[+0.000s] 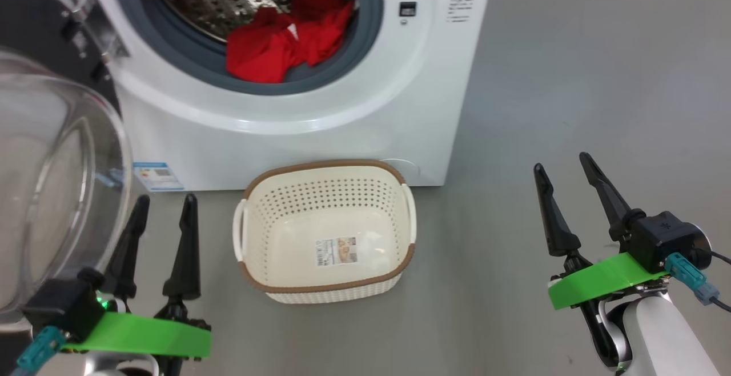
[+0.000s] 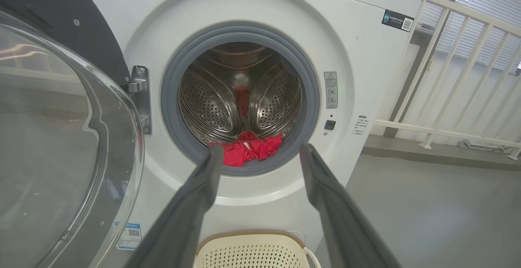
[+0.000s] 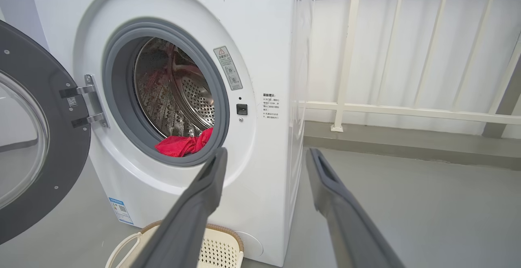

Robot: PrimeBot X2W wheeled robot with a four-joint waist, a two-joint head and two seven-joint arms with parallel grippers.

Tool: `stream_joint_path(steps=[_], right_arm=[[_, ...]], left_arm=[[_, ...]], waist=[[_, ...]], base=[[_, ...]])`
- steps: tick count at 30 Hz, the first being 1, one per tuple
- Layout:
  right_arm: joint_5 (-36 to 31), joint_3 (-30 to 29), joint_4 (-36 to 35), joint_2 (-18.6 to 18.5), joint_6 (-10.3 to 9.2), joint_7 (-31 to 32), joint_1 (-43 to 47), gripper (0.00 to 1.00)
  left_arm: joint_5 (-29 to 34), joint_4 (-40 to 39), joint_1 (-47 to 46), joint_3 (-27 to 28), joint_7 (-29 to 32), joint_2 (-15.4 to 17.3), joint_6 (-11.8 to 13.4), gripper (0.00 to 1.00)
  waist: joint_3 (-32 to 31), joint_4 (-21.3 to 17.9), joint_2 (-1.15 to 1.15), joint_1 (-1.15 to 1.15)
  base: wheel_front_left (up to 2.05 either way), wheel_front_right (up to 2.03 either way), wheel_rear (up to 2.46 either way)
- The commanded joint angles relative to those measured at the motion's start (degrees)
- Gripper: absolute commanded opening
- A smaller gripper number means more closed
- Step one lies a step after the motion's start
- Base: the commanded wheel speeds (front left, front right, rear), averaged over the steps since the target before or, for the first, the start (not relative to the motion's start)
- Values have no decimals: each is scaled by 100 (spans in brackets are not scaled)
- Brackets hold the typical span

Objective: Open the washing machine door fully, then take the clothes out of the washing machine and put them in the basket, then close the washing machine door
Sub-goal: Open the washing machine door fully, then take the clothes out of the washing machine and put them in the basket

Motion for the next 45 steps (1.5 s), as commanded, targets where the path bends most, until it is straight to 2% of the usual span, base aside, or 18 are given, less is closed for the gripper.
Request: stream_joint_path(steps=[1,6,12,25,45], right_arm=[[29,144,-181,15,35,-36,-9,100],[100,199,-295,15,35,-36,150,100],[-11,322,-317,15,35,-36,306,100],[-49,132,-333,15,35,-37,749,100],[-86,71,-289,15,35,-37,804,100]], left_arm=[[-16,-160,-23,204,-68,105,-17,100],[-39,-258,293,248,-80,82,81,100],[-294,-275,620,301,-60,25,9,100],[-69,-203,1073,266,-84,198,146,100],[-75,-133,1188,350,-150,261,336,100]], waist=[[8,-196,0,0],[-63,-376,0,0],[-244,-503,0,0],[-607,-574,0,0],[-650,-622,0,0]], base=[[0,0,0],[0,0,0],[0,0,0],[0,0,0],[2,-2,0]])
